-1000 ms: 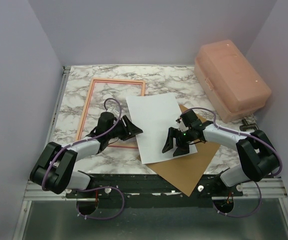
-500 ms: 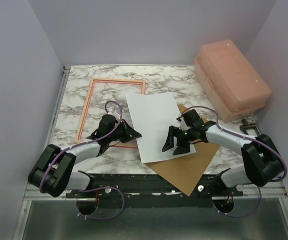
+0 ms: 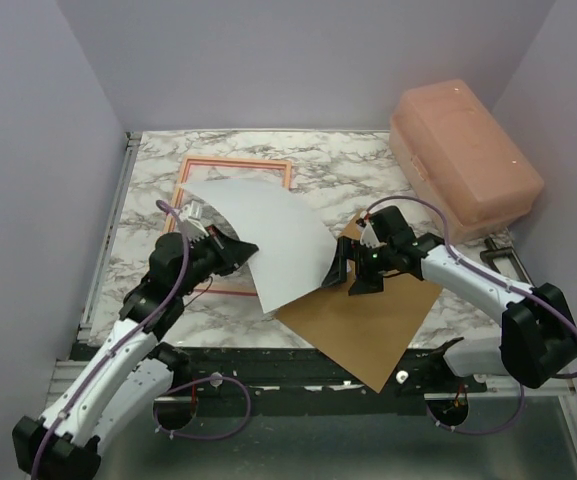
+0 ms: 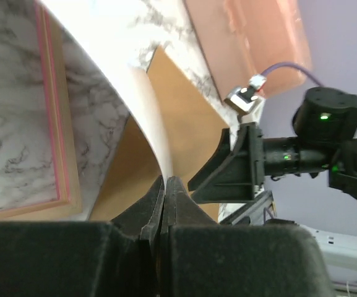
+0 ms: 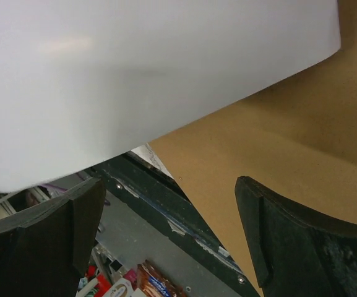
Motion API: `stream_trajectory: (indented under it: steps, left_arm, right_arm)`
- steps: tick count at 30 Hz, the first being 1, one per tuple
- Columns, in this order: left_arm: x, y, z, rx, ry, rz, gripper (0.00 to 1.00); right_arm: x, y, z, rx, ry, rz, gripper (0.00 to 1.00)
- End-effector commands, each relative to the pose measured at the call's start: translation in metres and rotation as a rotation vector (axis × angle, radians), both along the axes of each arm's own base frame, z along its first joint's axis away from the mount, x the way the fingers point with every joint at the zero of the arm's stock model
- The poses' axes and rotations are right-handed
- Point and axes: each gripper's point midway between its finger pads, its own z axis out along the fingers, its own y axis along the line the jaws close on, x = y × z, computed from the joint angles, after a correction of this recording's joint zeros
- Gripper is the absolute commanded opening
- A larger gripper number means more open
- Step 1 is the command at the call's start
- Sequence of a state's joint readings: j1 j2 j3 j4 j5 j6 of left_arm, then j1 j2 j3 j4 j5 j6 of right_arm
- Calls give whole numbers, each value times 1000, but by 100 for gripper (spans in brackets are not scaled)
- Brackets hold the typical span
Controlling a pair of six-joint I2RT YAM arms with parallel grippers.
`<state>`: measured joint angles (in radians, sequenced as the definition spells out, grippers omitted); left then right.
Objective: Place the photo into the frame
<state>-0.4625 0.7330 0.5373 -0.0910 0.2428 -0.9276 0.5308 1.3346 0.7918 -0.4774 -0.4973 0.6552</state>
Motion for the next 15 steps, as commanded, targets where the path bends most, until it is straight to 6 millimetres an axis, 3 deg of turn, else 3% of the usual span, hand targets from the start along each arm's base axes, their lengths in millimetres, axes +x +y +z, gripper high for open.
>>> stream_trajectory:
  steps: [1,9,15]
  left_arm:
    - [-15,38,43,70,-103,128,0]
    - [-58,101,130,44,-313,330,0]
    - [-92,129,166,18,-413,386,0]
  right_arm:
    - [6,-1,5,-33,-23,7,94]
    - [26,15,-1,-31,-9,6,94]
    - [47,43,-11,-84,-12,38,89]
